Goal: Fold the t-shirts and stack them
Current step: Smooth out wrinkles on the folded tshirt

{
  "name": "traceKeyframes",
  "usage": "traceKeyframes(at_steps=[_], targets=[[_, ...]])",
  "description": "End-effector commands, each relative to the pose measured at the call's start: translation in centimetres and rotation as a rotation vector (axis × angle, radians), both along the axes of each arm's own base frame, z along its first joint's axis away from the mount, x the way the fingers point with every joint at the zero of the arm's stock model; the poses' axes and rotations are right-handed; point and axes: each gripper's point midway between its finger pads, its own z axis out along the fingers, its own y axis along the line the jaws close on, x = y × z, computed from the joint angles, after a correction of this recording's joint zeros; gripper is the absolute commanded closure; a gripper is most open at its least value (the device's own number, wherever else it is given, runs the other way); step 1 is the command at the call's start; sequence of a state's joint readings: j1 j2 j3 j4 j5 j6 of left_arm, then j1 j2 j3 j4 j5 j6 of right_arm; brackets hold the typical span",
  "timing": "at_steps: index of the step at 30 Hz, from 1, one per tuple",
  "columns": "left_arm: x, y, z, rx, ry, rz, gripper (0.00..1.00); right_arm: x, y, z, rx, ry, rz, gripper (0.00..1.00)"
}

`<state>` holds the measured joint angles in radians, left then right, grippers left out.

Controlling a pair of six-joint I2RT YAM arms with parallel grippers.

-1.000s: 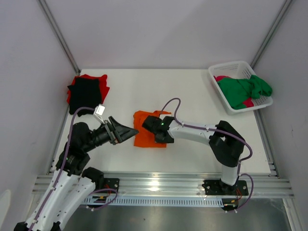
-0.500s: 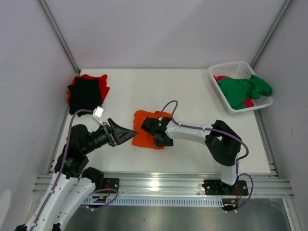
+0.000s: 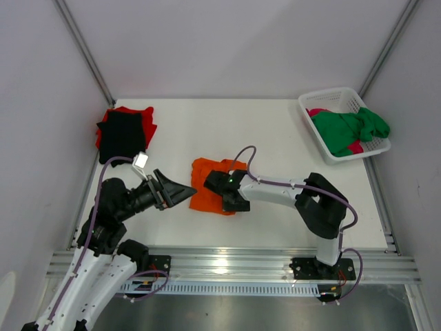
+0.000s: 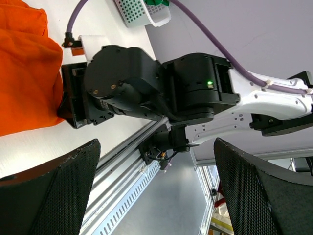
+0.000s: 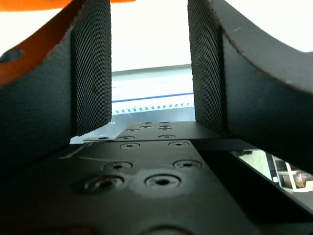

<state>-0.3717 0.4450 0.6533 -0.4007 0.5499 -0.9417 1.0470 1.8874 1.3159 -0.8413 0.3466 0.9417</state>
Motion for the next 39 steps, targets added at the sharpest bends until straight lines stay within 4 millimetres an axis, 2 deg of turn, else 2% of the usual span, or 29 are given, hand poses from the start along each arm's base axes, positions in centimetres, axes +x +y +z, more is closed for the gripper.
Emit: traceKeyframes(at_steps=[1, 5, 9, 12, 13, 14, 16, 18, 20, 21, 22, 27, 30, 32, 33, 35, 36, 39], targets=[[0.0, 0.0, 1.2, -0.007, -0.043, -0.006, 0.0, 1.0, -0.3, 3.1, 0.017, -0.098, -0.008, 0.47], [0.3, 0.0, 0.5, 0.004, -0.028, -0.005, 0.01, 1.0, -1.1, 5.4, -0.014, -0.161, -0.007, 0.47], [0.5, -0.3, 0.2, -0.001, -0.015, -0.011, 0.01, 1.0, -0.7, 7.7, 0.027, -0.222, -0.007, 0.47], [0.7, -0.5, 0.1, -0.013, -0.011, -0.019, 0.0, 1.4, 0.3, 9.2, 0.113, -0.266, 0.011, 0.47], [0.8, -0.6, 0.2, -0.019, -0.017, -0.025, 0.01, 1.8, 1.7, 9.9, 0.175, -0.294, 0.048, 0.47], [0.9, -0.7, 0.1, -0.021, -0.013, -0.026, 0.0, 1.7, 1.8, 9.5, 0.191, -0.295, 0.083, 0.47], [1.0, -0.8, -0.1, -0.022, -0.007, -0.028, 0.0, 1.9, 3.6, 10.8, 0.291, -0.324, 0.125, 0.47], [1.1, -0.9, -0.3, -0.024, 0.0, -0.029, 0.0, 2.1, 4.5, 11.1, 0.313, -0.326, 0.172, 0.47], [1.1, -0.9, -0.2, -0.029, -0.002, -0.031, 0.0, 2.2, 5.2, 10.2, 0.296, -0.302, 0.19, 0.47], [1.1, -0.9, -0.2, -0.032, 0.0, -0.029, 0.0, 2.4, 5.9, 10.3, 0.301, -0.297, 0.197, 0.47], [1.0, -0.9, 0.0, -0.036, -0.006, -0.028, 0.01, 2.4, 6.2, 8.9, 0.273, -0.268, 0.204, 0.47], [1.0, 0.2, 0.5, -0.006, -0.023, 0.038, 0.01, 2.3, 8.8, 6.9, 0.313, -0.214, 0.249, 0.47], [1.3, 2.6, 2.5, 0.038, -0.108, 0.181, 0.01, 2.3, 10.1, 5.7, 0.334, -0.191, 0.27, 0.47], [0.5, 4.5, 4.9, 0.067, -0.182, 0.263, 0.01, 2.5, 10.7, 5.0, 0.337, -0.178, 0.275, 0.47], [1.0, 5.8, 5.1, 0.094, -0.195, 0.345, 0.01, 2.4, 10.9, 4.8, 0.341, -0.171, 0.282, 0.47], [0.3, 7.6, 6.6, 0.127, -0.234, 0.415, 0.0, 2.4, 11.6, 4.7, 0.359, -0.169, 0.294, 0.47], [0.5, 8.6, 7.0, 0.146, -0.244, 0.47, 0.01, 2.4, 11.9, 4.7, 0.372, -0.167, 0.3, 0.47], [0.4, 9.6, 6.2, 0.2, -0.222, 0.51, 0.01, 2.7, 12.9, 5.4, 0.402, -0.179, 0.318, 0.47]])
